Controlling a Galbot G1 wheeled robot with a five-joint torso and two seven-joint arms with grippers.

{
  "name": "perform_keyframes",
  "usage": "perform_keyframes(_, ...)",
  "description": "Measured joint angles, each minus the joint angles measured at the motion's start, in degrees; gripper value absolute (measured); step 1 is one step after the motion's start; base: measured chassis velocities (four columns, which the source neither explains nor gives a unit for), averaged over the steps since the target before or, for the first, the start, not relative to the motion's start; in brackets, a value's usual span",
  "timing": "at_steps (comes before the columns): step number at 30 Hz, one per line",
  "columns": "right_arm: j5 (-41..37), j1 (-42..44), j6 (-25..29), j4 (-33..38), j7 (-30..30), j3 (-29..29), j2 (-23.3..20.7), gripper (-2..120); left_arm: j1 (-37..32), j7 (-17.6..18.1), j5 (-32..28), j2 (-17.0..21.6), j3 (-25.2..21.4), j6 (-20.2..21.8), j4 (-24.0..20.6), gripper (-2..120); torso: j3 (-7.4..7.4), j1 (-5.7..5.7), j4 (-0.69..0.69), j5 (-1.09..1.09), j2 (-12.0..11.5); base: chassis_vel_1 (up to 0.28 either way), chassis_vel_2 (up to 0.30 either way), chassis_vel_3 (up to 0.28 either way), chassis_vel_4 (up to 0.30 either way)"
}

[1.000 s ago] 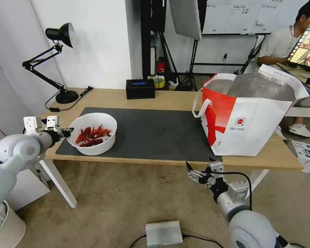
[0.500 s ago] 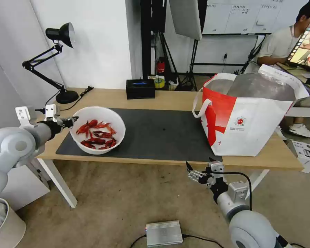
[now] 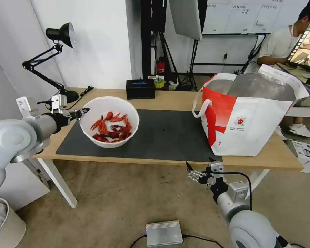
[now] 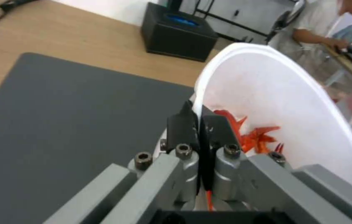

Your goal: Pick up the trash from the table and place it into the takeout bag.

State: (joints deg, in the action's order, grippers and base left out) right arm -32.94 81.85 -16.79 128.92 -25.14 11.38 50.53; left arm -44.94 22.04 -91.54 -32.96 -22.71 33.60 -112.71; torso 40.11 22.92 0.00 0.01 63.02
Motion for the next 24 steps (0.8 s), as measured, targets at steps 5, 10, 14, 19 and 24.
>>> perform_keyframes(5, 0.0, 0.0, 0.0, 0.0, 0.0, 0.0, 0.0, 100, 1.3, -0.5, -0.9, -0.7, 1.7, -0.9, -0.1, 0, 0.0, 0.0, 0.0, 0.0, 0.0, 0.0, 0.0, 0.0, 0.0)
perform_keyframes(10, 0.0, 0.0, 0.0, 0.0, 0.0, 0.0, 0.0, 100, 3.6, -1.8, -1.0, -1.8, 4.4, -1.7, 0.8, 0, 0.0, 0.0, 0.0, -0.01, 0.0, 0.0, 0.0, 0.0, 0.0)
perform_keyframes(14, 0.0, 0.0, 0.0, 0.0, 0.0, 0.0, 0.0, 100, 5.6, -2.1, -1.0, -2.6, 6.5, -1.8, 1.3, 0, 0.0, 0.0, 0.0, 0.0, 0.0, 0.0, 0.0, 0.0, 0.0)
perform_keyframes(19, 0.0, 0.0, 0.0, 0.0, 0.0, 0.0, 0.0, 100, 9.2, -2.1, -1.8, -3.8, 9.9, -1.8, 2.1, 0, 0.0, 0.0, 0.0, 0.0, 0.0, 0.0, 0.0, 0.0, 0.0)
perform_keyframes(24, 0.0, 0.0, 0.0, 0.0, 0.0, 0.0, 0.0, 100, 13.2, -1.9, -2.3, -5.8, 13.7, -1.8, 3.5, 0, 0.0, 0.0, 0.0, 0.0, 0.0, 0.0, 0.0, 0.0, 0.0)
